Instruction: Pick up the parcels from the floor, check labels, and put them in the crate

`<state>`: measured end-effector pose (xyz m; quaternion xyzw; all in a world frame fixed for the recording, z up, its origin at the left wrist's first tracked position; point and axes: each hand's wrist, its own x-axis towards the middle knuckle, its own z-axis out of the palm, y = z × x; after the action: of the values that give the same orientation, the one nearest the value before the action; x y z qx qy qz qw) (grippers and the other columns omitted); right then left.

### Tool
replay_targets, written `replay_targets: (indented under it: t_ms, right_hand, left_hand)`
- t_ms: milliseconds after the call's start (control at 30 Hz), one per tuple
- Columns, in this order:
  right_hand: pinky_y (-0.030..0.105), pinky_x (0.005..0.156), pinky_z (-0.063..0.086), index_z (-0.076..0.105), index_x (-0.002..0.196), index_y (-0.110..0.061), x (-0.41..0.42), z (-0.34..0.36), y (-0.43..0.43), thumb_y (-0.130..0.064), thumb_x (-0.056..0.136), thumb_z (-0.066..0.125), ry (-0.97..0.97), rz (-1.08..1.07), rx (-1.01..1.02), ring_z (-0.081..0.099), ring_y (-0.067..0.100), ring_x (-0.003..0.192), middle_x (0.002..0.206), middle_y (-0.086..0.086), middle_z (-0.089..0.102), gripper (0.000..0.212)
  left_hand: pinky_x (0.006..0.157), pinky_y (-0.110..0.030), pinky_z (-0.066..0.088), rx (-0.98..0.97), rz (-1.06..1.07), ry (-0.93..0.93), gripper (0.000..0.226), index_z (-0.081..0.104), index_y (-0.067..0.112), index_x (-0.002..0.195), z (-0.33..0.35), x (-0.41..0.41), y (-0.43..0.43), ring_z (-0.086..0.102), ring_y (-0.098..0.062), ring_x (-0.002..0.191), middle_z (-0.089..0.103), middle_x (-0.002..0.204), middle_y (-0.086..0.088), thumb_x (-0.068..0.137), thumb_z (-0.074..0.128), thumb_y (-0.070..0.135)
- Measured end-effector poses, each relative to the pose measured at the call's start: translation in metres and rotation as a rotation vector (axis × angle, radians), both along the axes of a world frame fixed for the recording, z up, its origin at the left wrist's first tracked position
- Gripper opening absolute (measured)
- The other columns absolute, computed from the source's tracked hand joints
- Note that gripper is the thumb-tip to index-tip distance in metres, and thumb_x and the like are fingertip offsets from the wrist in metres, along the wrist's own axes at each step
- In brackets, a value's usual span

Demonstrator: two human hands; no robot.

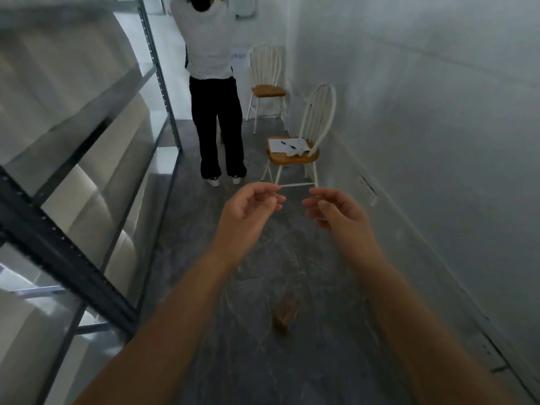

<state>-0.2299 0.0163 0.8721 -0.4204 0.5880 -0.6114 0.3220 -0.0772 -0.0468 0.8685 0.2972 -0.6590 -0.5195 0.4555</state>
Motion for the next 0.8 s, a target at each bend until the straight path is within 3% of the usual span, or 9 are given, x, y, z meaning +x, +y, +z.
replay_targets:
  t_ms: [300,467,633,733,800]
  right_hand:
    - [0.007,0.063,0.046,0.06,0.094,-0.022,-0.073,-0.029,-0.124,-0.002,0.095,0.044,0.014,-0.089,0.085,0.06,0.006,0.075,0.087,-0.005,0.067,0.026]
    - [0.012,0.069,0.048,0.058,0.106,-0.008,-0.112,-0.059,-0.209,0.003,0.094,0.042,0.001,-0.15,0.167,0.058,0.009,0.075,0.084,-0.002,0.064,0.023]
    - [0.005,0.06,0.042,0.057,0.109,-0.007,-0.151,-0.134,-0.269,0.003,0.093,0.043,-0.056,-0.194,0.292,0.058,-0.008,0.061,0.082,-0.004,0.062,0.024]
    - [0.004,0.058,0.041,0.057,0.106,-0.01,-0.173,-0.205,-0.293,0.001,0.092,0.046,-0.086,-0.201,0.405,0.058,-0.007,0.063,0.083,-0.002,0.063,0.022]
    - [0.004,0.057,0.041,0.057,0.105,-0.009,-0.184,-0.263,-0.3,0.001,0.091,0.047,-0.113,-0.189,0.494,0.057,0.001,0.066,0.087,0.004,0.063,0.021]
  left_hand:
    - [0.074,-0.013,0.05,0.076,-0.013,-0.067,0.022,0.061,0.024,0.095,-0.038,-0.065,-0.146,0.066,-0.009,0.086,0.069,0.093,0.001,0.093,0.052,0.004]
    - [0.076,-0.013,0.05,0.14,-0.04,-0.113,0.017,0.061,0.019,0.098,-0.066,-0.11,-0.238,0.065,-0.008,0.086,0.068,0.092,0.004,0.094,0.052,0.005]
    - [0.069,-0.012,0.047,0.302,-0.043,-0.171,0.017,0.058,0.007,0.101,-0.147,-0.164,-0.299,0.062,-0.008,0.076,0.064,0.085,0.001,0.093,0.048,-0.004]
    - [0.062,-0.007,0.045,0.404,-0.021,-0.209,0.018,0.056,0.004,0.104,-0.219,-0.187,-0.316,0.062,0.004,0.065,0.062,0.082,0.001,0.093,0.047,-0.006]
    - [0.066,-0.01,0.048,0.483,-0.003,-0.244,0.019,0.057,0.008,0.095,-0.278,-0.195,-0.32,0.061,0.007,0.061,0.061,0.08,0.002,0.092,0.047,-0.007]
